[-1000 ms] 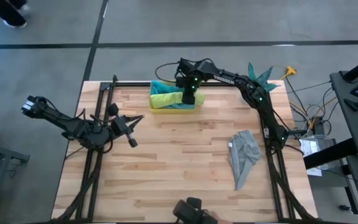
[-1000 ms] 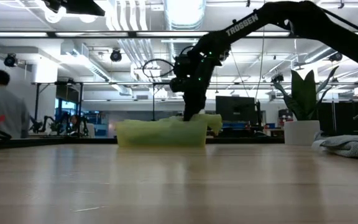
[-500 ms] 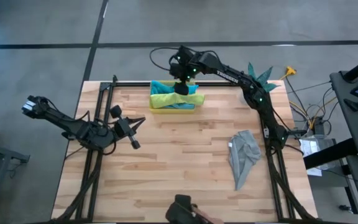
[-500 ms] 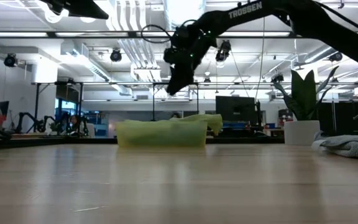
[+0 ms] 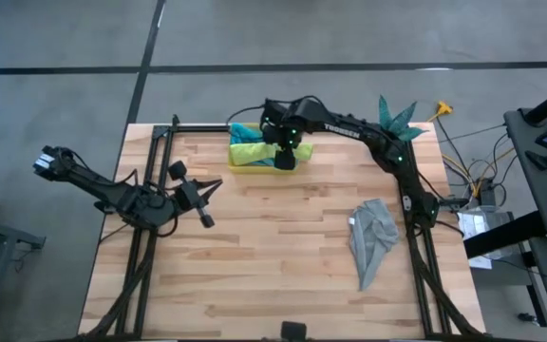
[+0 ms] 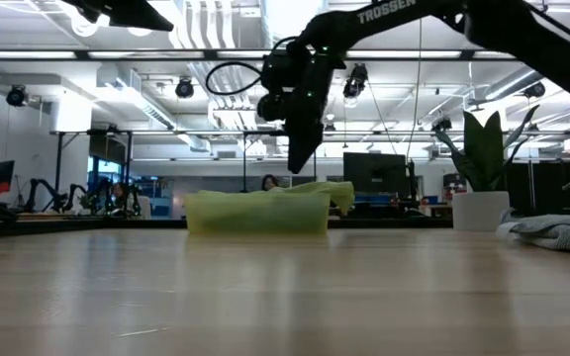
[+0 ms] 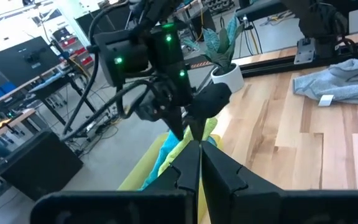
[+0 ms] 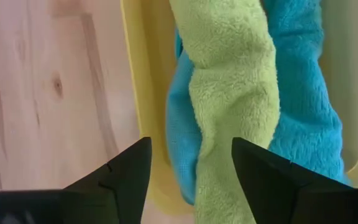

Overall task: Roll microfiber towels into tight, uniform cylinder then place into a basket
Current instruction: Roll the gray towel

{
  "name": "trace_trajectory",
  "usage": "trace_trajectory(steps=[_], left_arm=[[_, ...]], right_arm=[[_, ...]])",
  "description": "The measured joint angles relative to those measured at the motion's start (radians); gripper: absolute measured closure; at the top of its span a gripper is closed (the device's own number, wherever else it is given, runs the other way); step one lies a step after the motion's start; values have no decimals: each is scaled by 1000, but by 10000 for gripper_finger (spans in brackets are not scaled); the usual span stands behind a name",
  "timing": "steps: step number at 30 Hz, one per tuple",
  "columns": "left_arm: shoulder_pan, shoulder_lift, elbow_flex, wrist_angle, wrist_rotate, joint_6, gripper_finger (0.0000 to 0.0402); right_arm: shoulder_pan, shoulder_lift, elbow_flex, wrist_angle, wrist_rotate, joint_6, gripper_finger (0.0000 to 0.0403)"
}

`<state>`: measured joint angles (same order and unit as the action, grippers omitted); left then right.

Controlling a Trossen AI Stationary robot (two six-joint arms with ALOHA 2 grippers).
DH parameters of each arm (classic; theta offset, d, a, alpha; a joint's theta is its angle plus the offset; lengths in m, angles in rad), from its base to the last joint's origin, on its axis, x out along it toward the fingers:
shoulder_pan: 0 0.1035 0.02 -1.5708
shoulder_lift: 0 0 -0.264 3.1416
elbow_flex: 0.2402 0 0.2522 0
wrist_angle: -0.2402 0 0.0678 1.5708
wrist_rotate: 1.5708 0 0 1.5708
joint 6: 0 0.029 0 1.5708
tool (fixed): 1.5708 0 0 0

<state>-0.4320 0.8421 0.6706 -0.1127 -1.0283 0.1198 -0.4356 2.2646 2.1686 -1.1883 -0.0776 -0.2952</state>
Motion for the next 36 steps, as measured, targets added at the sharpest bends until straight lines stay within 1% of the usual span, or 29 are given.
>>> trace_trajectory(steps=[5, 8, 10, 16, 20, 22, 23, 26, 30, 33, 36], left_arm=[[0, -1, -2, 0, 1, 2, 402], [0, 0, -1, 2, 2, 13, 402], [0, 0, -2, 2, 2, 18, 402], [0, 6, -4, 33, 2, 19, 402], [1, 26, -4, 54, 4, 19, 402], [1, 43, -4, 91, 26, 20, 402], [4, 54, -5, 114, 44, 20, 402], [20, 101, -5, 189, 148, 22, 402], [49, 193, -1, 331, 306, 51, 402], [75, 276, -1, 462, 425, 74, 402], [95, 368, 15, 540, 533, 73, 402]], right_arm=[[-2, -127, -185, 82, 1, 30, 201], [-5, -254, -355, 164, 1, 56, 210], [-5, -360, -493, 255, 0, 76, 216], [24, -716, -961, 608, 1, 179, 227], [91, -951, -1261, 878, 3, 249, 228], [135, -1060, -1398, 1000, 27, 290, 228], [160, -1112, -1463, 1058, 45, 316, 228], [237, -1252, -1622, 1188, 74, 399, 228], [341, -1383, -1775, 1323, 97, 451, 227], [429, -1427, -1872, 1460, 179, 459, 227], [522, -1423, -1958, 1601, 276, 460, 227]])
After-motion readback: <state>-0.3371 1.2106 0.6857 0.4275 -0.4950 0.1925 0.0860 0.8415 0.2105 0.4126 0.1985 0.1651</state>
